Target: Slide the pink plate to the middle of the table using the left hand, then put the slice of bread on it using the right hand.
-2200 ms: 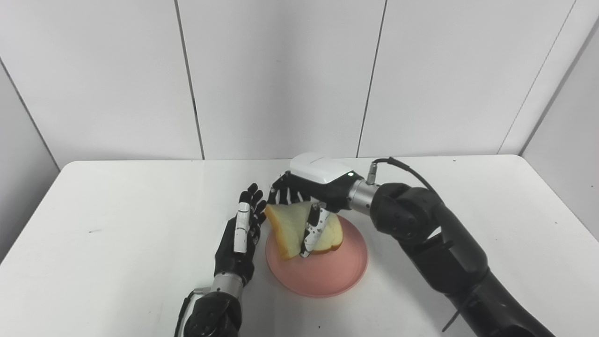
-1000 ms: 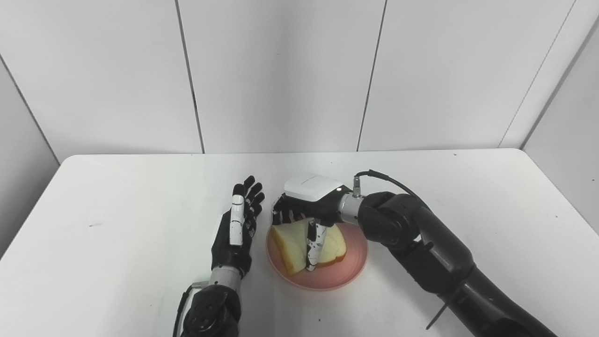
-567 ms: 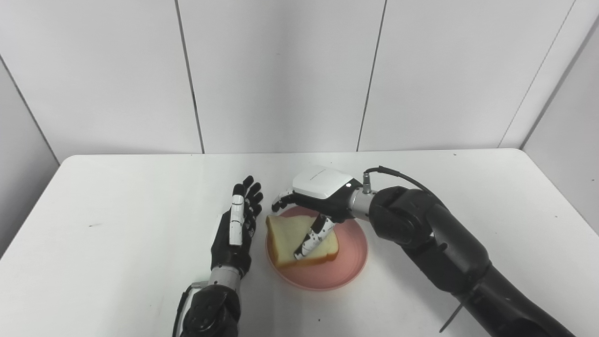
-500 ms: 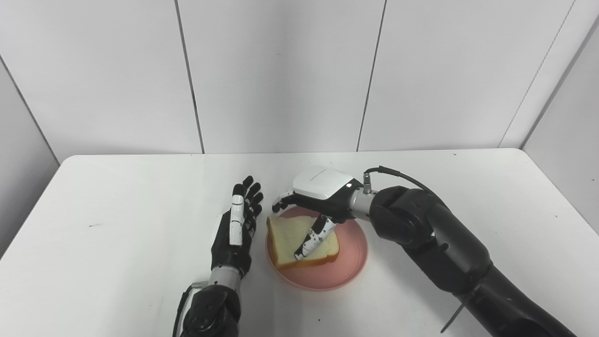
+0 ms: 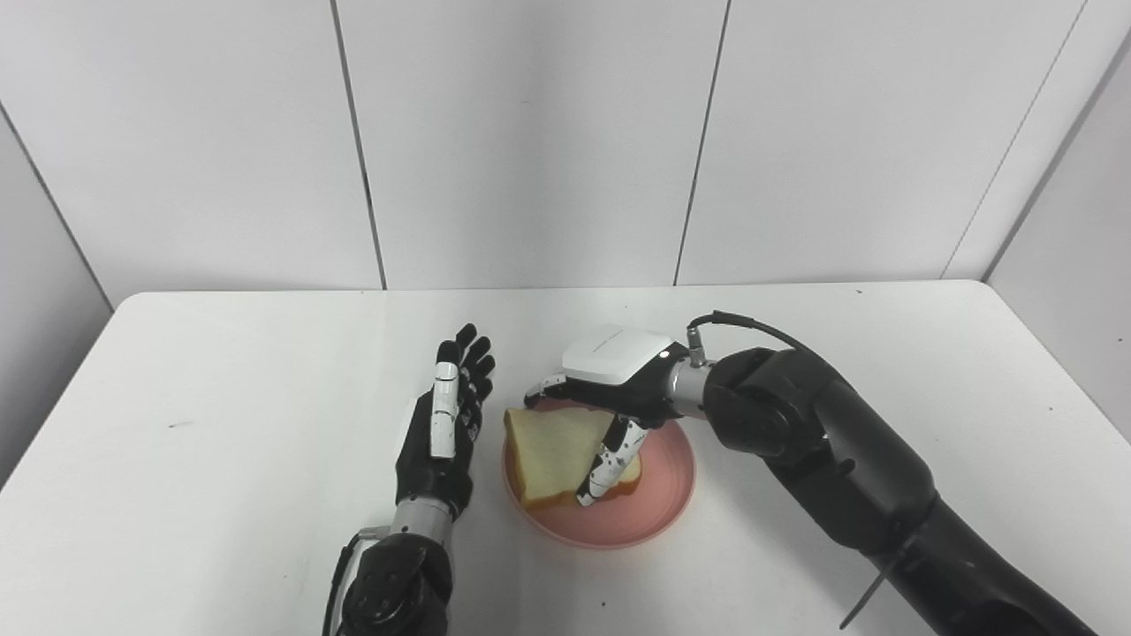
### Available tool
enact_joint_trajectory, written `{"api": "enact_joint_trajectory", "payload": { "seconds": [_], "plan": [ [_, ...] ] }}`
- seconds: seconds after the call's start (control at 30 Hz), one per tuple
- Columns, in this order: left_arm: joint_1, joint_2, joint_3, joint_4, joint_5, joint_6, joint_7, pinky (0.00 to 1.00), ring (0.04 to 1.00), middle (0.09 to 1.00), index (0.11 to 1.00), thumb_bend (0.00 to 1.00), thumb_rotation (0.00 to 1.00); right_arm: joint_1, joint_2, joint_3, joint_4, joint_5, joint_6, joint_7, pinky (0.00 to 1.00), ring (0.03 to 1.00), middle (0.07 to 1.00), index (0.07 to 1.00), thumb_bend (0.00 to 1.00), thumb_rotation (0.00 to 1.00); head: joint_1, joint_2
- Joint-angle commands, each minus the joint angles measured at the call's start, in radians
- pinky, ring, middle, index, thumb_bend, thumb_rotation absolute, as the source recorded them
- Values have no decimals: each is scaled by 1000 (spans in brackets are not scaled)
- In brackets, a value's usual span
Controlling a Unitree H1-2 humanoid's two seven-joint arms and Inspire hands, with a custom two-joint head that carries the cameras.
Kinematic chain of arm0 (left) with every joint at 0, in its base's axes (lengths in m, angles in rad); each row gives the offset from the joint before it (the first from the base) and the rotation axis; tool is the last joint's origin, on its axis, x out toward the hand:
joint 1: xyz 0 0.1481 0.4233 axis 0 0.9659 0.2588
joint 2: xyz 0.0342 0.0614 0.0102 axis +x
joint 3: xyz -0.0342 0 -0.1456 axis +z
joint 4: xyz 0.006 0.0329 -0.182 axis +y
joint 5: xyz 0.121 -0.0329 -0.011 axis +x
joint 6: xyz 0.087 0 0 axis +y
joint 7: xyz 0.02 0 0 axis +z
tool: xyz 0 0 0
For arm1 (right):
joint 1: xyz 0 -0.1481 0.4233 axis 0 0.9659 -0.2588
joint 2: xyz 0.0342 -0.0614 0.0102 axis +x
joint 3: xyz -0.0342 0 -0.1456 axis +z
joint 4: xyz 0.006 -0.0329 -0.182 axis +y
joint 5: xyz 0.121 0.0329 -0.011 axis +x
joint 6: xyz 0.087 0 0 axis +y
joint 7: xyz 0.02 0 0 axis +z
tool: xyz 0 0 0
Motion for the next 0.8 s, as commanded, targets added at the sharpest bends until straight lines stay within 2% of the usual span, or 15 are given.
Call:
{"api": "enact_joint_trajectory", "payload": {
  "seconds": [0.0, 0.1, 0.13, 0.17, 0.2, 0.33, 0.37, 0.43, 0.5, 0.6, 0.77],
  "plan": [
    [-29, -4, -3, -33, -7, -10, -14, 1000, 968, 957, 927, 749, 973, -42, -25, -43, -44, 12, 21, -16, 962, 942, 893, 885, 995, 590, 3, -2],
    [-28, -3, -6, -32, -5, -12, -15, 1000, 968, 959, 931, 747, 978, -10, -30, -93, -44, 65, -1, -66, 955, 947, 902, 895, 992, 649, 6, -2],
    [-28, -2, -6, -34, -4, -10, -14, 1000, 968, 960, 932, 747, 981, 8, -26, -124, -45, 98, 14, -79, 949, 945, 903, 896, 988, 652, 7, -2],
    [-27, -1, -6, -35, -3, -9, -14, 1000, 967, 958, 932, 747, 983, 20, -23, -145, -45, 122, 26, -87, 962, 957, 937, 906, 932, 603, 7, -2],
    [-26, -2, -5, -40, -5, -4, -12, 1000, 967, 958, 932, 747, 984, 38, -18, -176, -43, 155, 33, -106, 964, 959, 940, 907, 927, 599, 8, -3],
    [-21, -2, 1, -58, -12, 9, -11, 994, 964, 958, 928, 737, 975, 91, 1, -266, -31, 243, 32, -187, 927, 951, 950, 920, 884, 627, 9, -2],
    [-20, -1, 1, -63, -13, 13, -12, 994, 969, 963, 933, 737, 979, 104, 6, -286, -27, 262, 27, -212, 850, 926, 938, 922, 861, 642, 9, -2],
    [-17, 4, 1, -68, -15, 19, -16, 995, 971, 968, 936, 741, 983, 132, 14, -325, -14, 300, 10, -264, 773, 906, 939, 933, 830, 709, 10, -3],
    [-13, 7, 1, -71, -15, 21, -19, 996, 971, 969, 936, 744, 983, 165, 30, -370, 0, 354, 4, -317, 756, 903, 948, 939, 815, 754, 10, -3],
    [-9, 9, 1, -77, -17, 25, -21, 998, 970, 965, 932, 745, 978, 197, 48, -407, 14, 406, -6, -375, 754, 906, 963, 950, 792, 801, 9, -2],
    [-2, 11, -5, -83, -16, 24, -19, 1000, 970, 958, 928, 744, 972, 269, 100, -456, 8, 468, -4, -487, 841, 949, 988, 975, 712, 910, 10, -3]
  ]
}}
